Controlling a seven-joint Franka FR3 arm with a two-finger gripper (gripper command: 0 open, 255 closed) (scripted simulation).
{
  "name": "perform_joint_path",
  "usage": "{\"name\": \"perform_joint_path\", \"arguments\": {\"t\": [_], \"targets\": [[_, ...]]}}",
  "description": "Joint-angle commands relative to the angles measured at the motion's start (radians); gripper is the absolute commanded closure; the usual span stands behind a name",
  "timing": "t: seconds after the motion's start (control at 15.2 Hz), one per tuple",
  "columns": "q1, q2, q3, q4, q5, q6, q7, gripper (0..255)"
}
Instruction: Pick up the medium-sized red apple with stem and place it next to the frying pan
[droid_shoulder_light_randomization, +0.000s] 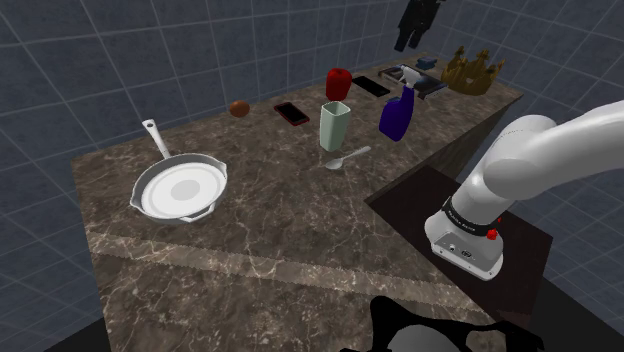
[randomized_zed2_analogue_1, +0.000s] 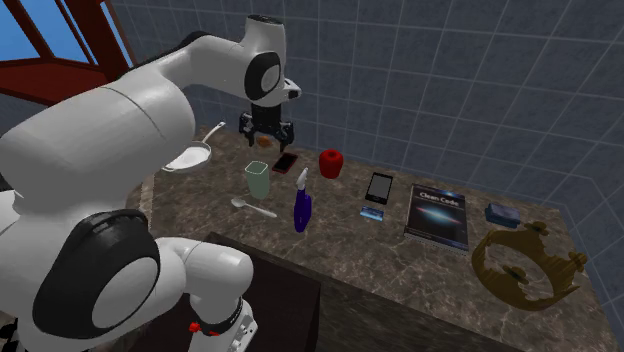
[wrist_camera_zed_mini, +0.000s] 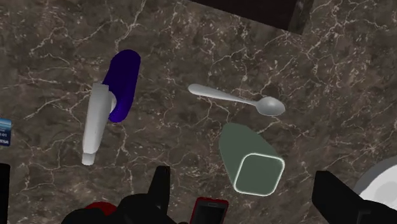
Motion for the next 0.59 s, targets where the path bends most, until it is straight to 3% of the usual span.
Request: {"name": "perform_joint_path", "arguments": {"t": [0.0,0.53], "targets": [[0.010,0.047,-0.036,0.012,-0.018,0.040,-0.076,0],[0.063,0.295,-0.185,0.098,-0.033,0.214,-0.378,0]]}}
